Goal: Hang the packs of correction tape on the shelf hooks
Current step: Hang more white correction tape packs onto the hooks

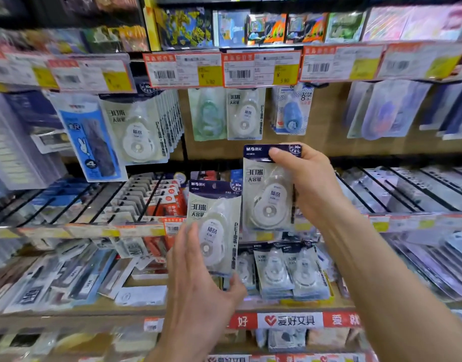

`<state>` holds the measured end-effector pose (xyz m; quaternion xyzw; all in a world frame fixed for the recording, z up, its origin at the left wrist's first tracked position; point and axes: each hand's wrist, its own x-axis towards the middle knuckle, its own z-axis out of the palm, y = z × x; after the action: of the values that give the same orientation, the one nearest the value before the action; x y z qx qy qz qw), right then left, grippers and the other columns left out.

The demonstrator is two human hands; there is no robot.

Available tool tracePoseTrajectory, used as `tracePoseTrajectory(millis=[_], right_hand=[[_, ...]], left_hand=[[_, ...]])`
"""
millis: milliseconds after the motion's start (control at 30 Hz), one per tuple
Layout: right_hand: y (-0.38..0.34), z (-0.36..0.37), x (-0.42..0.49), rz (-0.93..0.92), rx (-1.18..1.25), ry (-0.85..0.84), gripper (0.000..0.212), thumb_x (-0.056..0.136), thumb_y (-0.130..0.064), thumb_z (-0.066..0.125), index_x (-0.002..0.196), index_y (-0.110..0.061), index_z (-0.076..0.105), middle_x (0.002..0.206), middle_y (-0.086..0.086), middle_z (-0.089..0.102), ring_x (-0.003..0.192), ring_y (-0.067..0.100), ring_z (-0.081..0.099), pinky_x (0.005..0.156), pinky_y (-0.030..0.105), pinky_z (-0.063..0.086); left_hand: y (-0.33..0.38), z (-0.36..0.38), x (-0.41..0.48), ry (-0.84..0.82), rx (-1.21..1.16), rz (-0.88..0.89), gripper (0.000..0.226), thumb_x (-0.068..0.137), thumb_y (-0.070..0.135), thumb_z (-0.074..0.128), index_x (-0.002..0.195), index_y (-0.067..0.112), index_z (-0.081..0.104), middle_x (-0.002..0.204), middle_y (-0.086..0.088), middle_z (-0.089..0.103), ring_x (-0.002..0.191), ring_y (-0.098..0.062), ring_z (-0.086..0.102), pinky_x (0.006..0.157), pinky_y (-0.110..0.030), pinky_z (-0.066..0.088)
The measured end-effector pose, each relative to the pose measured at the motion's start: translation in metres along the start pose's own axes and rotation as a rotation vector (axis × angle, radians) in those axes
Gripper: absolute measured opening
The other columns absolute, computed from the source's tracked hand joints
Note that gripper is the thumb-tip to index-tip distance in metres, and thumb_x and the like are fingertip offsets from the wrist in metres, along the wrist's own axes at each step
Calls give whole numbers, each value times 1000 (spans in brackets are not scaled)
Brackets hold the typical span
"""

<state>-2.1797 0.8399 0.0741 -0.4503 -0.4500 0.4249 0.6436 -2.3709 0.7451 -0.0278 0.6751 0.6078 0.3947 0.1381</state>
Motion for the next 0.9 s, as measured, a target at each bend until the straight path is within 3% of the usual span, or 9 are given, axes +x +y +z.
tracePoseTrajectory(millis=[167, 300, 400, 467, 567, 700, 900], right_hand=[[-23, 24, 40, -125, 32, -18, 7, 73, -22, 80, 79, -20, 76, 89, 11, 73, 86, 28, 67, 97, 61, 52], [-36, 34, 60, -222, 100, -33, 14, 85, -6, 77, 88, -20, 76, 93, 6, 78, 97, 34, 73, 98, 61, 54], [-38, 38, 64, -269, 107, -52, 16, 83, -8, 78, 97, -16, 74, 101, 10, 78, 106, 40, 71, 99, 60, 53], [-37, 38, 64, -287, 112, -47, 14, 82, -9, 78, 94, -17, 75, 96, 7, 79, 99, 35, 73, 99, 59, 54], [-38, 39, 61, -305, 136, -54, 13, 89, -3, 73, 90, -16, 75, 90, 3, 79, 93, 26, 73, 100, 56, 54], [-43, 38, 56, -316, 157, -56, 14, 93, -1, 68, 96, -13, 73, 92, 2, 80, 89, 22, 76, 89, 43, 61], [-48, 43, 60, -286, 150, -33, 12, 96, -3, 65, 102, -11, 72, 95, 3, 80, 89, 21, 76, 85, 42, 62]], left_hand=[[-6, 1, 13, 19, 1, -29, 115, 75, 43, 75, 141, 48, -20, 154, 28, -14, 145, -1, -9, 119, -33, 2], [-7, 3, 21, 25, 15, -38, 115, 76, 45, 73, 140, 47, -22, 152, 28, -15, 144, -3, -7, 114, -29, -2], [-8, 4, 25, 45, 41, -47, 116, 76, 47, 72, 139, 46, -26, 151, 29, -20, 142, -1, -11, 107, -27, -16], [-9, 5, 27, 55, 58, -49, 117, 76, 47, 72, 136, 48, -30, 150, 29, -22, 141, 1, -13, 101, -21, -23], [-14, 4, 28, 65, 53, -35, 117, 75, 47, 72, 137, 47, -28, 151, 28, -19, 140, 3, -11, 104, -24, -18], [-18, 4, 27, 73, 49, -16, 117, 74, 47, 72, 141, 46, -24, 153, 26, -18, 143, 0, -8, 110, -28, -9], [-14, 1, 24, 66, 61, -13, 115, 78, 48, 69, 134, 48, -32, 152, 26, -21, 144, -3, -12, 109, -30, -9]])
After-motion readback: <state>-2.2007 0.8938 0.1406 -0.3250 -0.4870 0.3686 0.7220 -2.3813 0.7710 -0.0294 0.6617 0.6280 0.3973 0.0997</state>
